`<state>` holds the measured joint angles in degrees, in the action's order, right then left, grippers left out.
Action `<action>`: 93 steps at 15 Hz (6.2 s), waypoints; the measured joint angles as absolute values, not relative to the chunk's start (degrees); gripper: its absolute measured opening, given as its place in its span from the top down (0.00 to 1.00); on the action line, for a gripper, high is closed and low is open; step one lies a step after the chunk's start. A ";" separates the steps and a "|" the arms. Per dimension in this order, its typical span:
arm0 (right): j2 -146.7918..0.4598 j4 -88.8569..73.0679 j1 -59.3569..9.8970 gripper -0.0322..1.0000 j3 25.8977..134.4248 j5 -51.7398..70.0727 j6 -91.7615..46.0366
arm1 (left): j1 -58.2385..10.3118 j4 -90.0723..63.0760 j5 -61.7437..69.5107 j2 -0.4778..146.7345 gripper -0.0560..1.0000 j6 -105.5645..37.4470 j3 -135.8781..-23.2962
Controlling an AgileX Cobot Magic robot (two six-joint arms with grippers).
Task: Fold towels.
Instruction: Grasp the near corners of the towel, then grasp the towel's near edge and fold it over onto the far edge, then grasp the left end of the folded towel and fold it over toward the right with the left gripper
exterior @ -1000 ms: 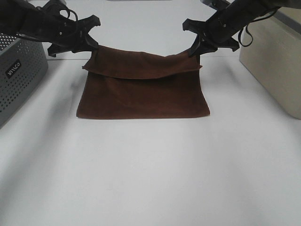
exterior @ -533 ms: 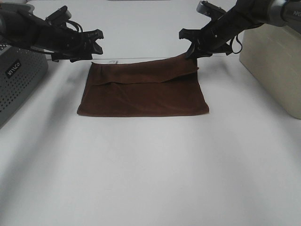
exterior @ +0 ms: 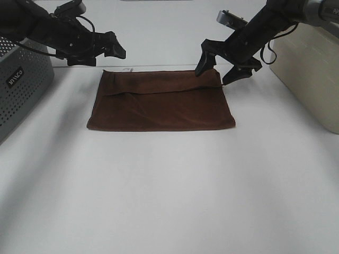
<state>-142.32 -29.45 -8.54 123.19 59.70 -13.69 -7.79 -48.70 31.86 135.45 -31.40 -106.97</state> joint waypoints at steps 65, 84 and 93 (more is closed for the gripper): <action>-136.42 -26.36 -12.78 0.20 106.57 51.68 -6.47 | -5.21 -29.34 41.37 131.89 0.13 -9.28 -96.94; -131.95 -25.55 -12.78 0.16 106.74 51.97 -6.47 | -5.39 -20.74 48.19 130.63 0.88 -5.56 -102.39; -123.30 -22.23 -12.78 0.16 106.74 56.32 -3.15 | -21.14 -20.74 50.31 132.07 0.87 8.19 -117.06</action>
<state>-123.30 -22.23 -12.78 106.74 56.32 -3.15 -21.14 -20.74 50.31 132.07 8.19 -117.06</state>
